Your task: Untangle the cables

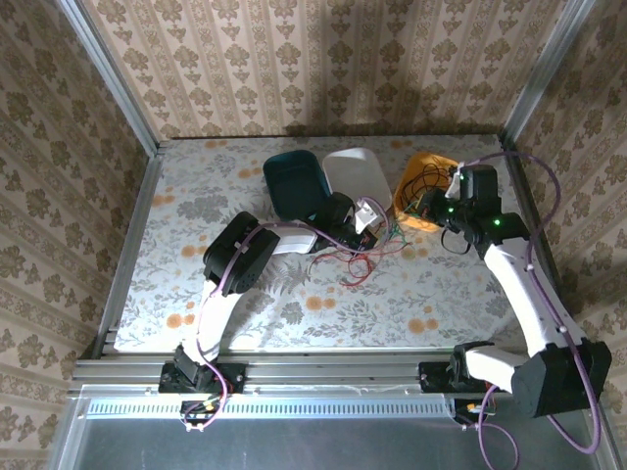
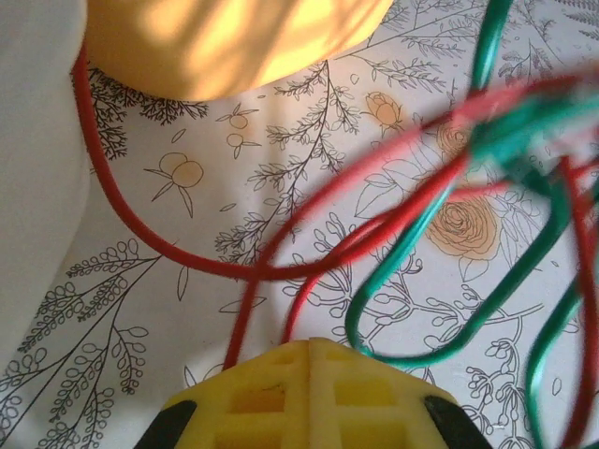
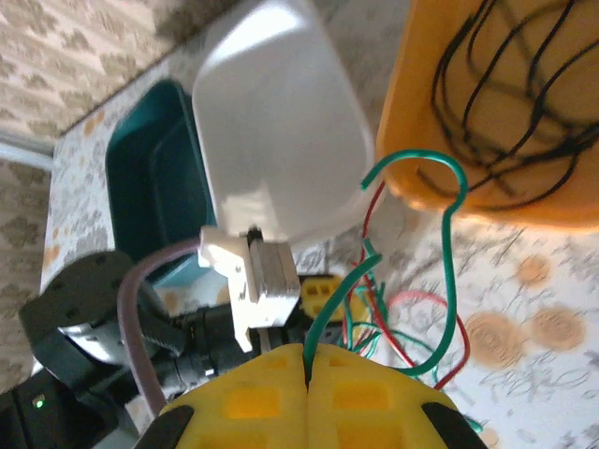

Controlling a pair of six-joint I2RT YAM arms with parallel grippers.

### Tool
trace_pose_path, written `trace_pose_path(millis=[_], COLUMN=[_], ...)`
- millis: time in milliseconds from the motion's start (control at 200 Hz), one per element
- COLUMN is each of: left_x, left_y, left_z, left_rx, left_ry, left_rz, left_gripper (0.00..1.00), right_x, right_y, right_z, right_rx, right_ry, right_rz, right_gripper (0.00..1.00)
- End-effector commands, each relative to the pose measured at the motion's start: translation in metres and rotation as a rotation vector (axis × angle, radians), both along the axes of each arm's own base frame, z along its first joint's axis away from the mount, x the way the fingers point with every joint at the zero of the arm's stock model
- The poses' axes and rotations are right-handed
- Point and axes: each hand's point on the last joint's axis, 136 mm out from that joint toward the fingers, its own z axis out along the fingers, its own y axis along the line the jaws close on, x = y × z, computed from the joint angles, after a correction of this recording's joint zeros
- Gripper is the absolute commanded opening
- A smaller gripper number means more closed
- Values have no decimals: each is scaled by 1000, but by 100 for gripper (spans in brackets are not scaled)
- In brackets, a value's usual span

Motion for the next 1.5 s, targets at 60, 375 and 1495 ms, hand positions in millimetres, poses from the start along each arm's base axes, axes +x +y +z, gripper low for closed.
trace_pose_path(millis=[60, 375, 1495], left_x=[-7, -20, -11], left_y=[9, 37, 11], left_z=[-15, -33, 46], left_rx=[55, 129, -38], left_ry=[8, 5, 6], left_rz=[-7, -5, -39], left_gripper=[0, 0, 56], right_x=[-8, -43, 30], right_y=[-45, -105, 63], right_z=[36, 36, -44], right_rx=[-200, -382, 12], right_ry=[-88, -48, 63], right_rz=[-165, -454, 122], right_gripper=[0, 0, 0])
